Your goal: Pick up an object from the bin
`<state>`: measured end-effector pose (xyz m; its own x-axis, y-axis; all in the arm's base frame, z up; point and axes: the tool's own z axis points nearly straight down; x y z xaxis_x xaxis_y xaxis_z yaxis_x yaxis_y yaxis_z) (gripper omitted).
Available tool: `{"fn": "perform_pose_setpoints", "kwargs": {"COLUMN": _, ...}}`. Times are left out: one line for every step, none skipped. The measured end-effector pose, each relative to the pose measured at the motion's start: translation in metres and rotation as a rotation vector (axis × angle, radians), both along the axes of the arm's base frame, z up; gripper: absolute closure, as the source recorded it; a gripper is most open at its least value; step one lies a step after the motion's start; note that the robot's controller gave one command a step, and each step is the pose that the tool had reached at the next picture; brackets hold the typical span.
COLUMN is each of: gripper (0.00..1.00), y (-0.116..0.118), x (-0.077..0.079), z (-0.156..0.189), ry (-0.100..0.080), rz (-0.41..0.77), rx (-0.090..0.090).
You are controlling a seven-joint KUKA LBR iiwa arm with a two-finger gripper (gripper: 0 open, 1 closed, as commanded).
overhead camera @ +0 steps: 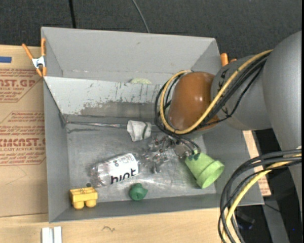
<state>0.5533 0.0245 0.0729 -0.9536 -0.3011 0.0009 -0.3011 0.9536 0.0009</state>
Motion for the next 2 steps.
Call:
{"fn": "perform_pose_setpoints", "kwargs": {"gripper": 1.0, "y": 0.005, "x": 0.019, "z": 0.045, "ry": 0.004, "rz": -0.026, "rx": -0.001}}
{"fn": "perform_pose_setpoints", "kwargs": {"gripper": 1.0, "y": -0.027, "x": 0.033, "z": 0.05, "ry": -0.015, "rz": -0.03, "rx": 0.001}}
